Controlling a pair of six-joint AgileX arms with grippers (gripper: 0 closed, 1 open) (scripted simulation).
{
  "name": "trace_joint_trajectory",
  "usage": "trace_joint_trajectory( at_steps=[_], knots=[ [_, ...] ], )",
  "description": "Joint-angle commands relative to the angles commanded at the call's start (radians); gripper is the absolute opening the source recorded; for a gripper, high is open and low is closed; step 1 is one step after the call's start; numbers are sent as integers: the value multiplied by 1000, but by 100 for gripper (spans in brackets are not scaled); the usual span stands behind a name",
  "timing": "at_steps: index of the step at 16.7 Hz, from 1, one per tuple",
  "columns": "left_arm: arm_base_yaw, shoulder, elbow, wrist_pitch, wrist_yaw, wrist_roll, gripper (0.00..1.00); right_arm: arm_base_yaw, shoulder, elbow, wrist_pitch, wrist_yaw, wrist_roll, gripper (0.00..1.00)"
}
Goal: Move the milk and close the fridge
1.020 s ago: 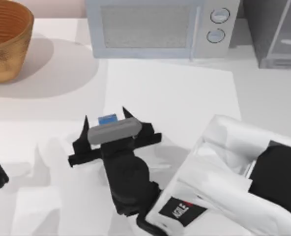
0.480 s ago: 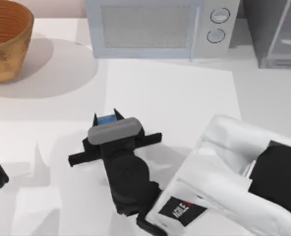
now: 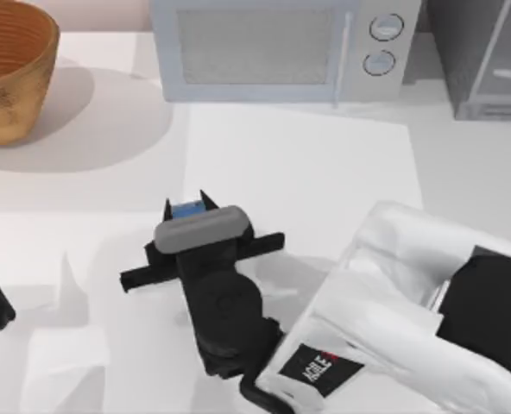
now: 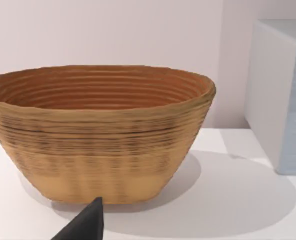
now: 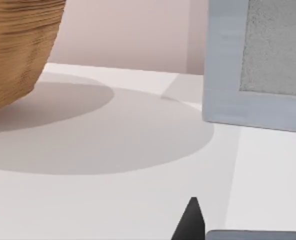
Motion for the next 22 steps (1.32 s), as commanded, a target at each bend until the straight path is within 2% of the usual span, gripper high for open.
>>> trace_joint_trajectory(
  at_steps=[15,18,22],
  knots=[
    [0,0,0,0,0,0,100,-13,-111,-33,-71,-10,0,0],
    [0,0,0,0,0,0,100,-103,-207,-112,-77,-92,-7,0],
    [0,0,0,0,0,0,100,-345,-405,-289,-127,-243,1,0]
  ],
)
